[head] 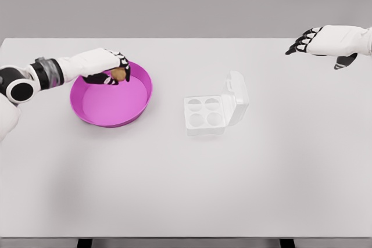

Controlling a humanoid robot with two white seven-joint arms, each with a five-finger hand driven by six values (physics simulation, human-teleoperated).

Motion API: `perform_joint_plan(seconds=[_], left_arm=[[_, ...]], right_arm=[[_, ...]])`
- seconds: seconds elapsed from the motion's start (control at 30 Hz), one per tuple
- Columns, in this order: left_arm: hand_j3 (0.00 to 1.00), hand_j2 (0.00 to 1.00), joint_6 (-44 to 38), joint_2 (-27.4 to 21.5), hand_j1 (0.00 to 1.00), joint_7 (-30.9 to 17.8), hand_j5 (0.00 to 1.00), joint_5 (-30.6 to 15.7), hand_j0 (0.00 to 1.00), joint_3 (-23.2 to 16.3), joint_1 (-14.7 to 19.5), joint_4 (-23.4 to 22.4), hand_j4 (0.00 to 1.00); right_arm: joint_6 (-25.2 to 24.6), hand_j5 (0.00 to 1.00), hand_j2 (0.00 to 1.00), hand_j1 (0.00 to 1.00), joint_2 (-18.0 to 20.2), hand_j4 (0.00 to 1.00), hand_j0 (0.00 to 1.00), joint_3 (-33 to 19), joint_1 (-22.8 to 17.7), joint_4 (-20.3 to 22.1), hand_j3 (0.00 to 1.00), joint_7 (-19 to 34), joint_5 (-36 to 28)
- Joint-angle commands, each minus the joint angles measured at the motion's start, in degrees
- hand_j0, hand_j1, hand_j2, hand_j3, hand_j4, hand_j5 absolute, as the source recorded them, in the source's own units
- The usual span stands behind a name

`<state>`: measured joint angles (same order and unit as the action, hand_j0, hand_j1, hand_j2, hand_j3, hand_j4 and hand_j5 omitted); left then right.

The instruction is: Pack egg into the box and close the box lid

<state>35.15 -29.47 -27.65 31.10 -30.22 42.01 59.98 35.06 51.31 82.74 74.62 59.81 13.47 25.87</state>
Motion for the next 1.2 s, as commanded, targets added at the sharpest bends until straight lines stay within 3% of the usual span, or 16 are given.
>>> perform_joint_plan(seconds=[0.0,0.73,0.9,1.17], left_arm=[[0.41,0.41,-0.15,-0.24,0.41,0.05,0.41,-1.30,0.41,0.08,0.00,1.71,0.41],[0.40,0.40,-0.15,-0.41,0.40,0.14,0.40,-5.52,0.40,-0.27,-1.67,11.56,0.40],[0.40,0.40,-0.15,-0.15,0.40,0.14,0.40,-5.61,0.40,-0.19,-2.28,15.51,0.40],[0.40,0.40,-0.15,0.20,0.40,0.14,0.40,-5.61,0.40,-0.19,-2.55,17.27,0.40]], right_arm=[[-0.06,1.00,1.00,1.00,0.10,1.00,1.00,-0.12,0.00,0.04,1.00,-0.02,-0.21],[-0.06,1.00,1.00,1.00,0.89,1.00,1.00,-0.12,-0.18,0.04,1.00,-0.02,-0.47],[-0.06,1.00,1.00,1.00,0.89,1.00,1.00,-0.12,-0.26,0.04,1.00,-0.02,-0.47],[-0.06,1.00,1.00,1.00,0.89,1.00,1.00,-0.91,-0.44,0.04,1.00,0.06,-0.30]])
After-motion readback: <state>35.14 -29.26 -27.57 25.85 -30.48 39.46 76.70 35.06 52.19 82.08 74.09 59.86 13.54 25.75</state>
